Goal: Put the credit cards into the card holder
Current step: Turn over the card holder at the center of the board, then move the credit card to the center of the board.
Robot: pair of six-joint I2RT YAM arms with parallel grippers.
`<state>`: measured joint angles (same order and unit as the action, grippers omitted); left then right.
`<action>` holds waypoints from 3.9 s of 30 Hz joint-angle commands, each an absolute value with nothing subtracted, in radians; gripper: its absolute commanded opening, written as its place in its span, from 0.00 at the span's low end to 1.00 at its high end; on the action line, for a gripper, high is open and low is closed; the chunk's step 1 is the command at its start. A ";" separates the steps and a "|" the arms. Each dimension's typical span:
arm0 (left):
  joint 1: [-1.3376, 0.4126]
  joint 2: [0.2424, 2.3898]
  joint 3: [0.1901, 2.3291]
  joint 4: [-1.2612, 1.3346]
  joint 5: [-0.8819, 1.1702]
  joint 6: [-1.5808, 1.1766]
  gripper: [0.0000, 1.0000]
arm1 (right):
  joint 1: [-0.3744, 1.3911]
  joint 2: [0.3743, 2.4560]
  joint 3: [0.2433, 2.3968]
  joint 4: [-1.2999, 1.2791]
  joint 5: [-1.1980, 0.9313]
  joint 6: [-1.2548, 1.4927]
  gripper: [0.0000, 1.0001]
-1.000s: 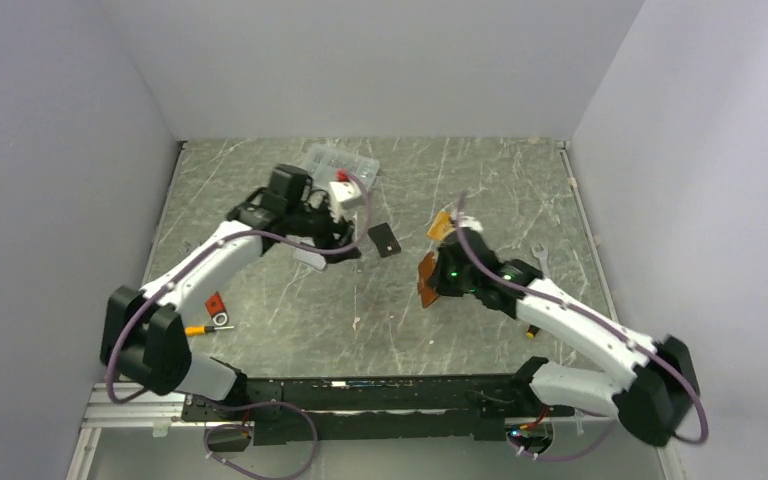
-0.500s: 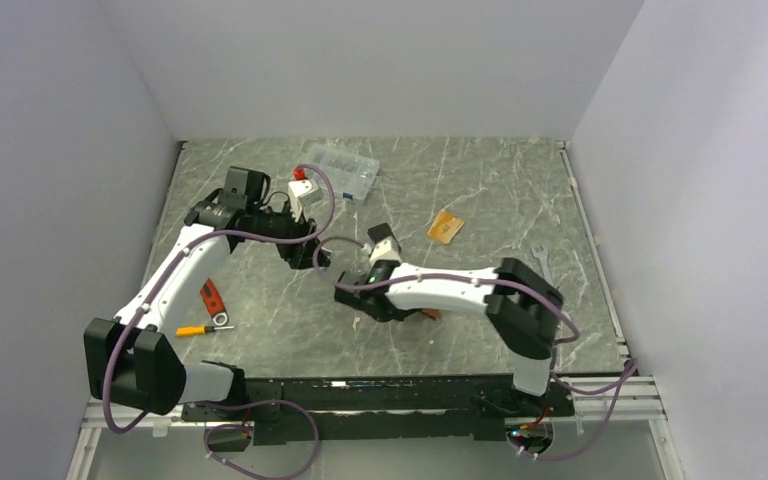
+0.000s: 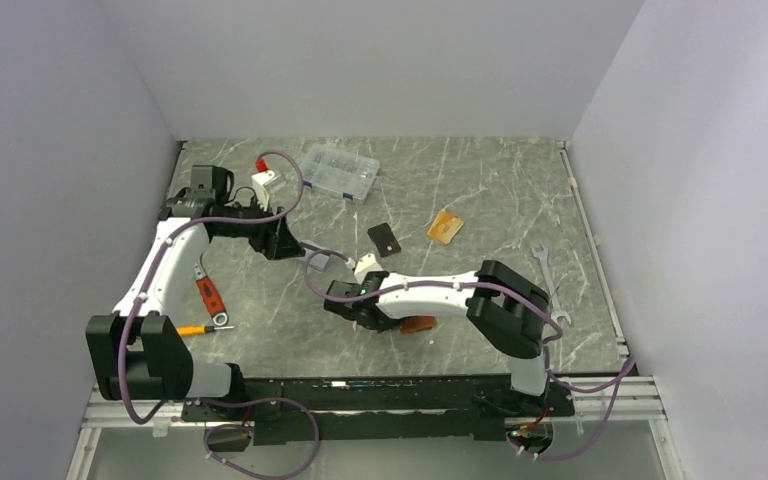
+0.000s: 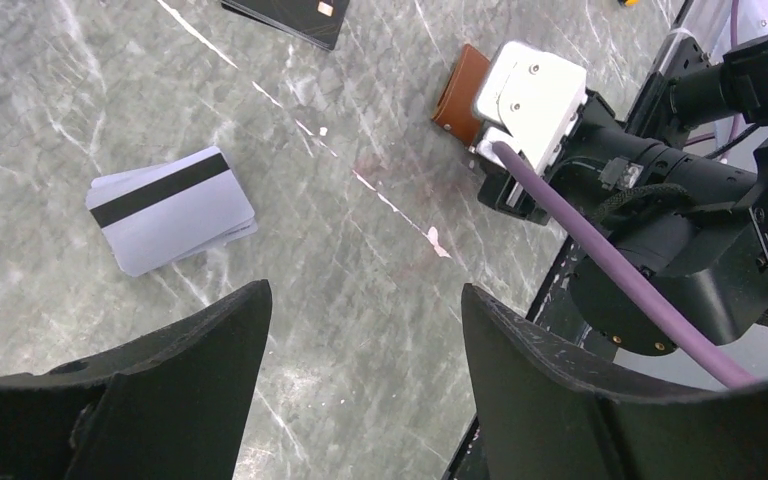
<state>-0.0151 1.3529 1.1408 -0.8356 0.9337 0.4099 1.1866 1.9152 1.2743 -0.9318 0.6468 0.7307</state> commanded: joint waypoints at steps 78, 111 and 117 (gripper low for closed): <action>-0.124 1.900 1.152 -0.392 0.538 -0.048 0.72 | 0.709 1.826 1.053 0.417 -0.215 0.535 0.61; -0.065 1.676 1.227 -0.782 0.827 0.382 0.78 | 0.673 2.045 1.229 0.387 -0.448 0.627 0.58; -0.064 1.586 1.089 -0.725 0.846 0.419 0.80 | 0.675 2.093 1.240 0.381 -0.480 0.630 0.59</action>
<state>-0.0620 1.6623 1.1427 -0.6968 0.7734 0.3473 0.6746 2.0789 1.2297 0.3813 -0.4305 0.6224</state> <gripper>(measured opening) 0.791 0.586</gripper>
